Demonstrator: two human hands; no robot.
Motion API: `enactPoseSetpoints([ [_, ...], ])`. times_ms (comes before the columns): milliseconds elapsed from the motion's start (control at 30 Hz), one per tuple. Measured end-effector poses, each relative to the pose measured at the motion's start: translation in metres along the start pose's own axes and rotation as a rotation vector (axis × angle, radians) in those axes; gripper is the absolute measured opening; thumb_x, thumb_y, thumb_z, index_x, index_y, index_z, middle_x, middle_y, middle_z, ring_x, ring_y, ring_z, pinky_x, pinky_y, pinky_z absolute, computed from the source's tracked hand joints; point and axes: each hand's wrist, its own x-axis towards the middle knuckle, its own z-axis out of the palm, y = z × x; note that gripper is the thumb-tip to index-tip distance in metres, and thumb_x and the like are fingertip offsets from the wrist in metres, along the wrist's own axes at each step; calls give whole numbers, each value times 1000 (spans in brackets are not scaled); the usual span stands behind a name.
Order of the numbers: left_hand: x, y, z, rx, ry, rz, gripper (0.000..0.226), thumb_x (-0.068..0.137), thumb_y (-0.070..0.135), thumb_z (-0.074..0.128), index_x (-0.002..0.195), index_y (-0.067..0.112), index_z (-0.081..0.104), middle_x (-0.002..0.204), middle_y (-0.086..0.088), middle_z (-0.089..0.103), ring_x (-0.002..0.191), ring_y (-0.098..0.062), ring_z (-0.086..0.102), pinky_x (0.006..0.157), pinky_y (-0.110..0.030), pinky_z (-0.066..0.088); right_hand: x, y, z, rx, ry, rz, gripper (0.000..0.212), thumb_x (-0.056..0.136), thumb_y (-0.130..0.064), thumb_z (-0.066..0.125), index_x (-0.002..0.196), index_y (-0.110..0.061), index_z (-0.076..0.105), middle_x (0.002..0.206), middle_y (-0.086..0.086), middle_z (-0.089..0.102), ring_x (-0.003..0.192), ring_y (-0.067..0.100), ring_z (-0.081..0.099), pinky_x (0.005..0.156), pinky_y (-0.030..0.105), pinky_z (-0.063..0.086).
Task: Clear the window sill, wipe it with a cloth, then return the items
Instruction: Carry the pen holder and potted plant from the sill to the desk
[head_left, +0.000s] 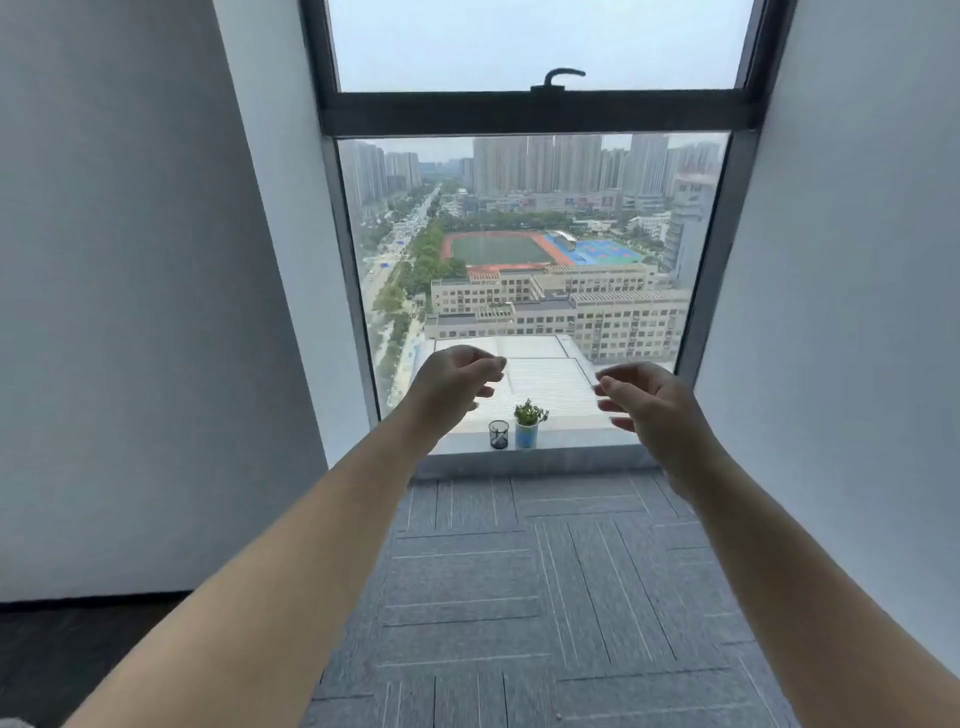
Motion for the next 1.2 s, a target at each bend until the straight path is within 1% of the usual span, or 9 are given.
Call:
enactPoseSetpoints([
  [133,50,-35,19,-22,28,-47,13,87,18,48,77,20,56,83,5,59,78,-10,55,72,-26,42,48,43,-6,4,-7,62,8,91,-10,49,88,-13,56,83,0,59,89,22,55,72,23,44],
  [300,136,-66,45,-46,88,-117,13,87,18,48,76,20,55,83,4,59,78,-11,54,72,-26,43,136,95,-22,18,-14,134,8,91,-12,48,91,-12,56,82,-1,59,89,20,54,71,25,44],
  [433,203,-79,59,-69,141,-164,13,87,17,47,77,21,54,84,4,57,79,-12,54,73,-26,43,210,120,-30,22,-28,173,10,92,-11,48,86,-14,56,88,5,59,83,18,54,69,23,43],
  [533,247,-92,68,-71,161,-188,14,87,18,48,76,21,55,84,4,58,79,-11,54,74,-27,44,257,139,-33,51,-45,190,17,92,-11,48,78,-19,55,82,1,58,75,11,53,67,23,42],
  [633,289,-114,74,-75,157,-230,13,87,19,48,77,20,55,85,4,59,81,-12,55,76,-28,44,295,165,-33,54,-51,235,17,92,-12,48,78,-20,55,83,0,58,76,11,54,69,24,42],
  [800,365,-164,82,-73,144,-305,12,88,21,48,79,21,56,87,3,59,84,-14,55,76,-29,45,366,216,-23,46,-57,298,12,92,-11,47,84,-16,55,82,0,57,75,11,53,66,22,42],
  [967,460,-224,76,-65,160,-364,14,87,21,49,75,22,56,87,2,60,90,-18,55,86,-38,45,455,271,-2,41,-37,354,17,92,-12,48,78,-19,55,81,-2,57,76,11,53,65,22,44],
  [1100,538,-270,71,-42,225,-412,14,87,20,47,77,21,56,97,-7,60,93,-20,52,75,-30,40,527,313,17,34,-15,411,18,92,-12,48,78,-21,54,81,-3,58,76,11,53,67,21,44],
  [1200,586,-299,72,-25,205,-464,13,87,18,47,78,19,57,96,-8,59,92,-21,52,76,-31,39,572,342,28,42,1,473,20,92,-11,48,77,-23,54,82,-3,56,76,11,52,68,21,44],
])
